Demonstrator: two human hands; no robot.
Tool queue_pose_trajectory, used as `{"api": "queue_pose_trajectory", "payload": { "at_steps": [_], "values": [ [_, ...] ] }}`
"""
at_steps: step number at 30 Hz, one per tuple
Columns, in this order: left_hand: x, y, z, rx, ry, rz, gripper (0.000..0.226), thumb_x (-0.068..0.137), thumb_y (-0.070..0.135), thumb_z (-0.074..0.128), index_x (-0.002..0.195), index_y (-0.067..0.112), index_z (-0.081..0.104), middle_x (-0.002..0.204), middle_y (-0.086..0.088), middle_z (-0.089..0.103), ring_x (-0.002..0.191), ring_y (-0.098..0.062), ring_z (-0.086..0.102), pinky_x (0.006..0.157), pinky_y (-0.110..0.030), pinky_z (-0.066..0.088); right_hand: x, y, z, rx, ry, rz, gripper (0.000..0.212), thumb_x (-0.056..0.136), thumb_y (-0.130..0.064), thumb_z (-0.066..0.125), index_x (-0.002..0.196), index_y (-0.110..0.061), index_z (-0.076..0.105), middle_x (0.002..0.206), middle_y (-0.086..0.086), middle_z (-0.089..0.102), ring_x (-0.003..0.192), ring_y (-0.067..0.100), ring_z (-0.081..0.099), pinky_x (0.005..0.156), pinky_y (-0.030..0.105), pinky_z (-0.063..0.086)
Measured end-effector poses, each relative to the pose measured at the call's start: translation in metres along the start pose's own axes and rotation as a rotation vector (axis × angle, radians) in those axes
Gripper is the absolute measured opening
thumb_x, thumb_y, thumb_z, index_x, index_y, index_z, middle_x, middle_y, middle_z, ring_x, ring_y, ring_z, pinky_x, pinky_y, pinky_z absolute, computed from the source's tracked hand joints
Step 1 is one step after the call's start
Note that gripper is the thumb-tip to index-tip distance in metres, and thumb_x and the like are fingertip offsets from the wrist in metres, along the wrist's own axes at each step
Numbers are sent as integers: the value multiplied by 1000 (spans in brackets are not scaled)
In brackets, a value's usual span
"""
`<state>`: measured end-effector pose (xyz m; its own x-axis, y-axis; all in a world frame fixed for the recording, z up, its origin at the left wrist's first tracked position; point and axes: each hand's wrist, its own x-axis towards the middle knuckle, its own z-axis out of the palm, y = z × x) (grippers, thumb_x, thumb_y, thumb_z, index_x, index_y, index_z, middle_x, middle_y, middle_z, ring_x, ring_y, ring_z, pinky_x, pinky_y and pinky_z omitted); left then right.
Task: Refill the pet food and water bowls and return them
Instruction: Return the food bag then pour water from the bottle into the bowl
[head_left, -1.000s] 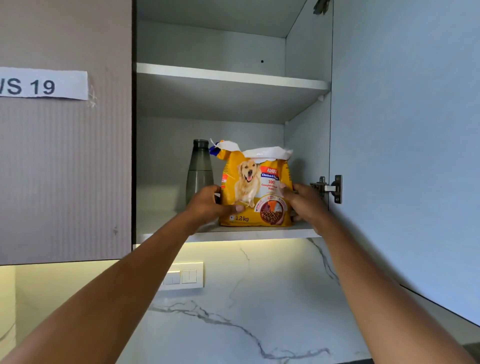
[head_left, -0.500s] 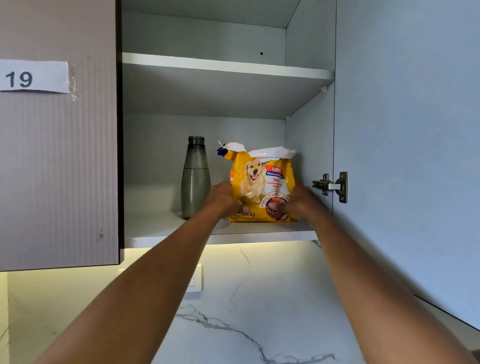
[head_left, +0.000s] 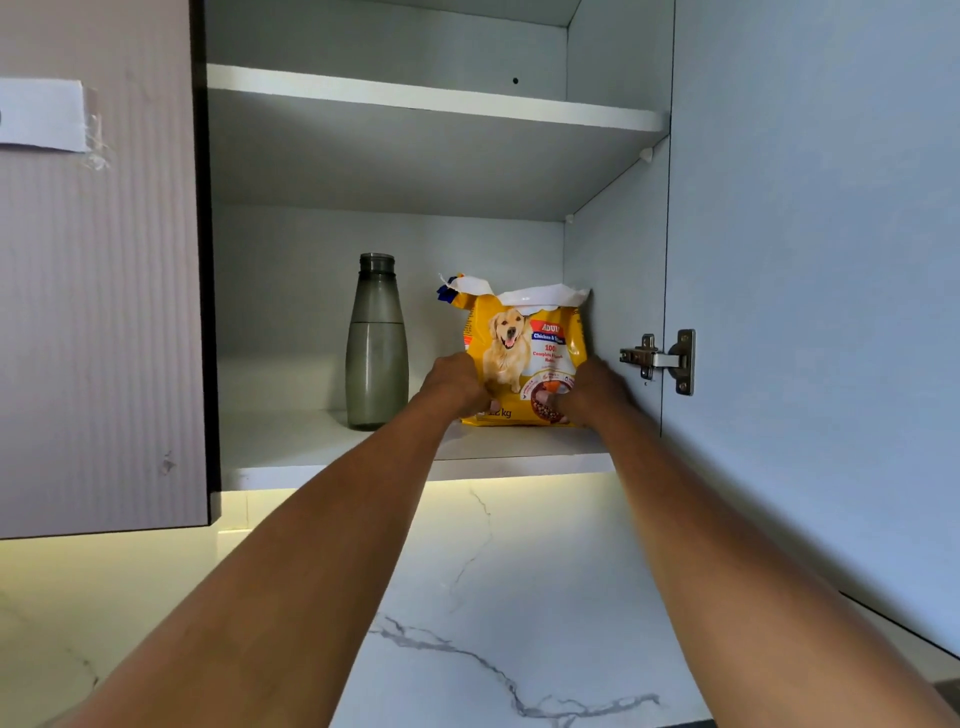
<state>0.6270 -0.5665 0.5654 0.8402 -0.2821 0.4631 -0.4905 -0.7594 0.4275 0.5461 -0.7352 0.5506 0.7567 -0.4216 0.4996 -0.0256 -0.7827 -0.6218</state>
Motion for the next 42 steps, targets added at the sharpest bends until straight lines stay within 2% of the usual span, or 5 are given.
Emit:
{"api": "queue_pose_trajectory", "payload": {
  "at_steps": [13, 18, 25, 38, 42],
  "values": [
    [-134, -59, -105, 331, 653, 535, 26, 93, 21, 59, 113, 8, 68, 107, -13, 71, 108, -32, 62, 75, -37, 54, -90, -78, 34, 61, 191, -279, 41, 90, -37, 78, 121, -11, 73, 120, 11, 74, 112, 31, 67, 76, 23, 45],
    [-152, -110, -155, 477, 897, 457, 48, 94, 26, 57, 137, 5, 55, 148, -21, 53, 144, -36, 41, 118, -50, 38, -64, -133, 67, 217, 91, -279, 56, 89, -36, 80, 132, -4, 64, 122, 13, 70, 111, 29, 66, 73, 25, 46],
    [-143, -170, -162, 513, 778, 319, 90, 97, 44, 45, 163, 9, -4, 170, -22, -14, 157, -38, -13, 127, -57, 3, -24, -185, 109, 235, 5, -131, 100, 73, -53, 91, 144, -5, 40, 138, 16, 57, 122, 35, 60, 74, 35, 42],
    [-127, -187, -159, 533, 842, 381, 86, 97, 48, 38, 164, 13, -4, 171, -19, -10, 159, -36, -9, 127, -58, 7, -32, -183, 118, 172, 74, -134, 91, 70, -50, 93, 138, -12, 47, 127, 11, 66, 104, 29, 61, 64, 30, 41],
    [-131, -185, -162, 516, 787, 376, 87, 98, 50, 38, 164, 13, -6, 171, -19, -11, 158, -37, -10, 127, -58, 6, -60, -185, 100, 186, 98, -163, 90, 66, -51, 93, 135, -11, 51, 123, 10, 67, 111, 33, 66, 83, 42, 60]
  ]
}}
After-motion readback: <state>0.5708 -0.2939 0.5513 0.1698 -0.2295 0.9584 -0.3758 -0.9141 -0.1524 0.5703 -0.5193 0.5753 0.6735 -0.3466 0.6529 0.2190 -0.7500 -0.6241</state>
